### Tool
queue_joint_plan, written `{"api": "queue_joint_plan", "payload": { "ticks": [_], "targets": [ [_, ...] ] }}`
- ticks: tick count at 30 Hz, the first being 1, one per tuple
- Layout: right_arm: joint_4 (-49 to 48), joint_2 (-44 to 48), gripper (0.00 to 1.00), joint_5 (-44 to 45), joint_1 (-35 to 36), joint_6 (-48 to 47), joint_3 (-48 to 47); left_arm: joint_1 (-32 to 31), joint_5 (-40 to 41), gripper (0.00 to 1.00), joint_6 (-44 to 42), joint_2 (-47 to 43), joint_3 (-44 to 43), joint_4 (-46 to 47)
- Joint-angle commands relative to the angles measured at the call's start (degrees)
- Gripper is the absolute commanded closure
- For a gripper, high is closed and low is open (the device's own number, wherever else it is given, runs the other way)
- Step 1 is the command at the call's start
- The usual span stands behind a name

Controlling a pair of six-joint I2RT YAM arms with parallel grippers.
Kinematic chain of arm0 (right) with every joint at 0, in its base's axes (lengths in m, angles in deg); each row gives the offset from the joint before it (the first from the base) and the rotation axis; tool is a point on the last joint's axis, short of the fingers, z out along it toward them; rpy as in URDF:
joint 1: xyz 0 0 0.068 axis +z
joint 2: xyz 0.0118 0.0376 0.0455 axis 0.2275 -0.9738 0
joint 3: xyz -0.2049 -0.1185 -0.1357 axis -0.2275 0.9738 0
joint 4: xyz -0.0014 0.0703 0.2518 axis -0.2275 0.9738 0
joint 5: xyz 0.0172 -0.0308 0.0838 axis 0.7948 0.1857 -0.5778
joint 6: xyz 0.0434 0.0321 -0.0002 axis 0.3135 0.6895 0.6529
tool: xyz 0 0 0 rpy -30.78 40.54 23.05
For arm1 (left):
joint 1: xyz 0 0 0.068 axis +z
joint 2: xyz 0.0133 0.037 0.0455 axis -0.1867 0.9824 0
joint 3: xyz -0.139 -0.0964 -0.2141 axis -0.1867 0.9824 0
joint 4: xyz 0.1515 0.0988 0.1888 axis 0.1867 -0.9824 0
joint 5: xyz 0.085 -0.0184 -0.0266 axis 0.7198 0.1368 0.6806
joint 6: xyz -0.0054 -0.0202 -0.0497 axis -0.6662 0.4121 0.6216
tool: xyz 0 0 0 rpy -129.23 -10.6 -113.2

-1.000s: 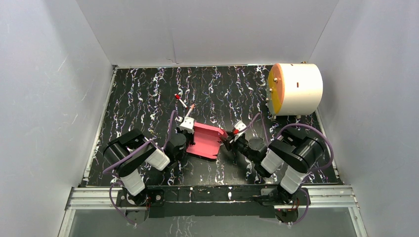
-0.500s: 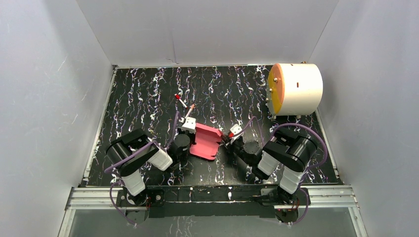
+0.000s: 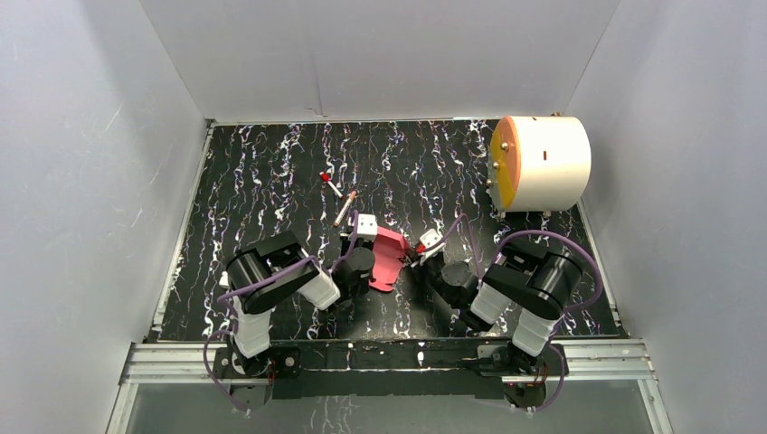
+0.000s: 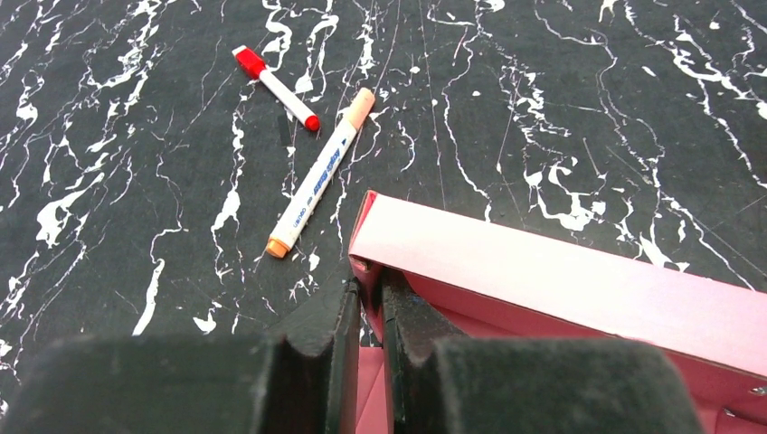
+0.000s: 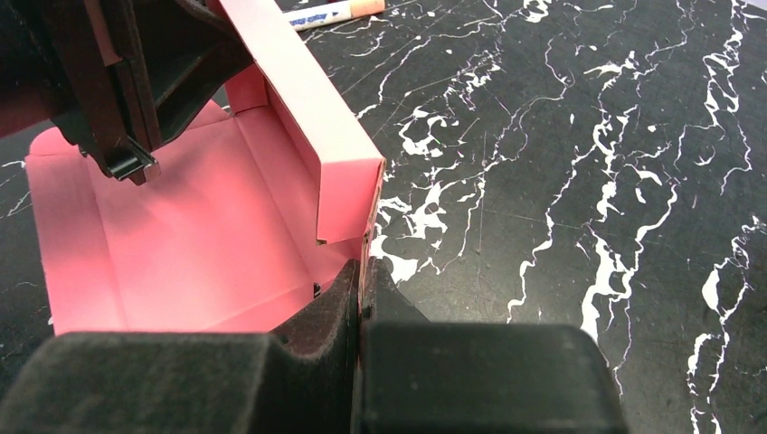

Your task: Fold the paper box

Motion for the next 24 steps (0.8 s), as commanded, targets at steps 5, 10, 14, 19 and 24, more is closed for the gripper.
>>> {"api": "queue_joint_plan", "payload": {
  "ticks": [5, 10, 14, 19, 24],
  "targets": [
    [-9.4, 0.3, 0.85, 1.8, 1.0, -0.5, -2.0, 0.1, -0.1, 1.00, -0.4, 2.0, 2.2, -2.7],
    [-9.9, 0.8, 0.70, 1.7, 1.0, -0.6, -1.7, 0.2, -1.6, 1.00, -1.5, -0.1, 3.7, -2.7],
    [-10.0, 2.0, 0.60, 1.7, 1.0, -1.2, -1.2, 0.2, -4.6, 0.90, -1.1, -4.4, 5.8, -2.7],
    [-8.6, 4.8, 0.52, 1.7, 1.0, -1.2, -0.2, 0.2, -6.3, 0.72, -0.5, -9.2, 8.0, -2.9],
    [-3.6, 9.7, 0.47, 1.6, 1.0, -0.6, 0.6, 0.2, -6.1, 0.56, 2.4, -14.6, 11.6, -4.8]
  ]
}}
